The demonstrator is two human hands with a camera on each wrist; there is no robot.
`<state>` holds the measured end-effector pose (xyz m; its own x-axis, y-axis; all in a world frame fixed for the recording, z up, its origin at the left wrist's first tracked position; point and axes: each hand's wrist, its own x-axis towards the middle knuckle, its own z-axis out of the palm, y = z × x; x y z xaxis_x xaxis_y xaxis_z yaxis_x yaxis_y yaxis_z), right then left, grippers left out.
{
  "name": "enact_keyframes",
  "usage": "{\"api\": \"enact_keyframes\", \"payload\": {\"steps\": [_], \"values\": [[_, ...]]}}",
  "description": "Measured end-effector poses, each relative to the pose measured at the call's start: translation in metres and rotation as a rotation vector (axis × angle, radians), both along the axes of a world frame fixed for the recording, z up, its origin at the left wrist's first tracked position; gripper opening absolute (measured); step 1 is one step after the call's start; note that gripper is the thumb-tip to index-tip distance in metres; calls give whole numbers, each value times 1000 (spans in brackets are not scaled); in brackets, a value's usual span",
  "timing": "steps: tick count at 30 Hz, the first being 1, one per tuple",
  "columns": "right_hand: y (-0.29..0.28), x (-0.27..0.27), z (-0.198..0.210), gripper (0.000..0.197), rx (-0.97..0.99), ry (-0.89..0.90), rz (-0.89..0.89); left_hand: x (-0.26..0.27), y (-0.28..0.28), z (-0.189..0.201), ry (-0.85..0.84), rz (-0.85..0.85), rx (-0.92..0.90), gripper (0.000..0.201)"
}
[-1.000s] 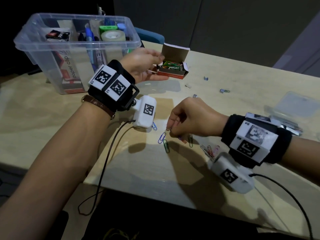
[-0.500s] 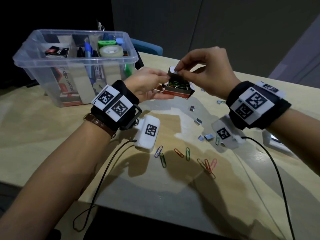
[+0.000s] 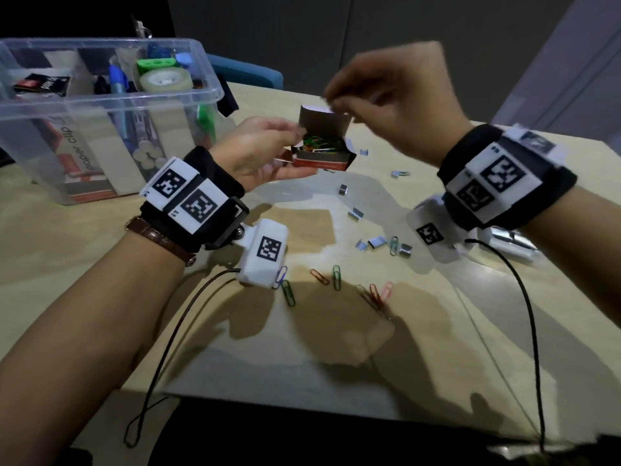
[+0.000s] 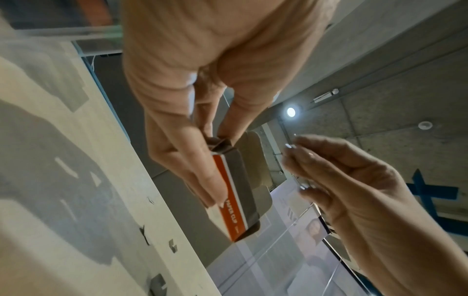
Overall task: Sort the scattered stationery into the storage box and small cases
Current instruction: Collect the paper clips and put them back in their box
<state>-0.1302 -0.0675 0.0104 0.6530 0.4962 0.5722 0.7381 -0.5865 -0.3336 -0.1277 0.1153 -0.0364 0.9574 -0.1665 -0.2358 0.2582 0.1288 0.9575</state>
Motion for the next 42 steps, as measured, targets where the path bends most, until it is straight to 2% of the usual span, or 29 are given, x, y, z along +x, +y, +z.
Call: {"api": "enact_keyframes", "payload": {"steps": [2,4,6,8,16,20,22,24,29,31,33,34,35,37,39,40,42], "values": [[-19,-8,4,21,43,88,-100,1,2,-1,-15,2,30,25],[-39,-17,-2,39,-120,344,-206,2,4,-1,-29,-6,42,24],[-54,-29,-24,50,-344,624,-291,2,6,0,-30,-9,42,24],[-64,-36,-47,49,-473,716,-334,1,6,1,-34,-14,35,23],[-80,-37,-66,23,-275,814,-264,-1,7,4,-20,-38,9,29],[-87,-43,-71,21,-171,938,-252,-1,8,4,-5,-48,3,29],[-86,-44,-67,14,-250,914,-231,-2,6,3,7,-66,12,28],[-81,-43,-55,8,-326,770,-237,-4,3,1,17,-85,24,23],[-44,-33,-19,10,41,149,-245,-5,-4,-6,25,-108,65,12],[-21,-28,-22,5,-58,60,-251,-5,-8,-10,29,-129,58,12],[-2,-24,-33,6,-241,81,-285,-5,-10,-13,29,-138,38,12],[0,-22,-37,8,-268,97,-301,-4,-10,-13,32,-133,24,12],[-1,-20,-38,10,-224,107,-312,-3,-9,-13,37,-123,8,13],[-15,-10,-33,14,3,143,-348,0,-5,-13,54,-88,-24,13],[-42,11,-27,14,177,268,-479,5,0,-13,71,-49,-36,13],[-57,25,-26,13,147,350,-576,6,2,-13,79,-37,-35,14],[-81,47,-30,14,-40,554,-735,7,3,-12,88,-30,-30,15]]}}
